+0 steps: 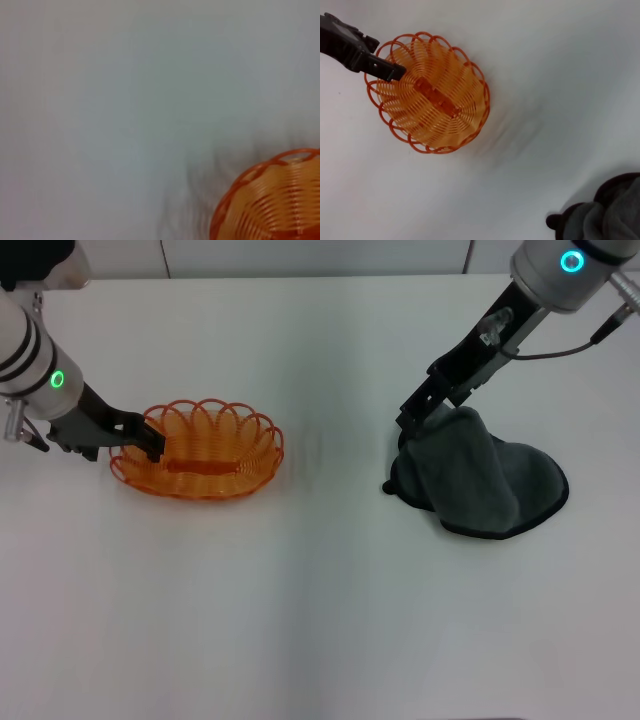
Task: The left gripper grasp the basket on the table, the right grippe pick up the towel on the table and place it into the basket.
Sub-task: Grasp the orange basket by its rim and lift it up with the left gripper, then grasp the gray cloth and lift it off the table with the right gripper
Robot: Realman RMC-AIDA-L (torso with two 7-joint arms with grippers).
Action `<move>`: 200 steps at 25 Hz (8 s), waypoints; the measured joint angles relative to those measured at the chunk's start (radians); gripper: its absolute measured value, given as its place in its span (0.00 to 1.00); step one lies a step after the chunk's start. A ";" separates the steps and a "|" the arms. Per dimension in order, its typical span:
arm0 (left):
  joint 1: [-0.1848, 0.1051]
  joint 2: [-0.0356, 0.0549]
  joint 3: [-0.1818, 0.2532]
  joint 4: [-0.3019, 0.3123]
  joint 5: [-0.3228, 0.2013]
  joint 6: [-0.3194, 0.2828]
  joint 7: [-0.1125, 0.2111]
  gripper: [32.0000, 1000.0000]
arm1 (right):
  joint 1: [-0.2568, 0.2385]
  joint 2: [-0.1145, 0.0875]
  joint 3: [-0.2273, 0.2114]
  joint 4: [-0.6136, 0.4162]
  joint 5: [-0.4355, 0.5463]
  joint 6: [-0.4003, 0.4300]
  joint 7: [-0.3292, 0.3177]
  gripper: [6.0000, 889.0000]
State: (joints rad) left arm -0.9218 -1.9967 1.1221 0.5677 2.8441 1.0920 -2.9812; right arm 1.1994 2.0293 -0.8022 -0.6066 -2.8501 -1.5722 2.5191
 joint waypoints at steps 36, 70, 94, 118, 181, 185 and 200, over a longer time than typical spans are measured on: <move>-0.007 -0.0241 0.001 -0.039 0.016 -0.071 0.020 0.46 | 0.002 0.002 0.000 -0.002 0.000 0.002 -0.002 0.97; -0.012 -0.0150 0.028 -0.020 0.001 -0.029 0.037 0.13 | 0.001 0.002 0.000 0.000 0.000 0.011 -0.003 0.97; 0.054 0.0932 -0.135 -0.012 -0.350 0.089 0.246 0.07 | -0.005 0.002 0.007 0.002 0.000 0.011 -0.011 0.97; 0.167 0.2250 -0.197 -0.032 -0.710 0.245 0.375 0.07 | -0.033 -0.007 0.010 -0.002 0.040 -0.003 -0.013 0.97; 0.147 0.2219 -0.204 -0.047 -0.810 0.328 0.412 0.07 | -0.085 0.018 -0.131 0.175 -0.012 0.332 -0.098 0.97; 0.147 0.2219 -0.203 -0.048 -0.811 0.328 0.412 0.07 | -0.095 0.020 -0.134 0.189 -0.012 0.366 -0.106 0.97; 0.146 0.2220 -0.203 -0.048 -0.815 0.327 0.413 0.07 | -0.100 0.028 -0.135 0.203 -0.010 0.406 -0.129 0.97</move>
State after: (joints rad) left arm -0.7762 -1.7747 0.9188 0.5200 2.0293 1.4188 -2.5677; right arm 1.0995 2.0570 -0.9373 -0.4032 -2.8599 -1.1659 2.3898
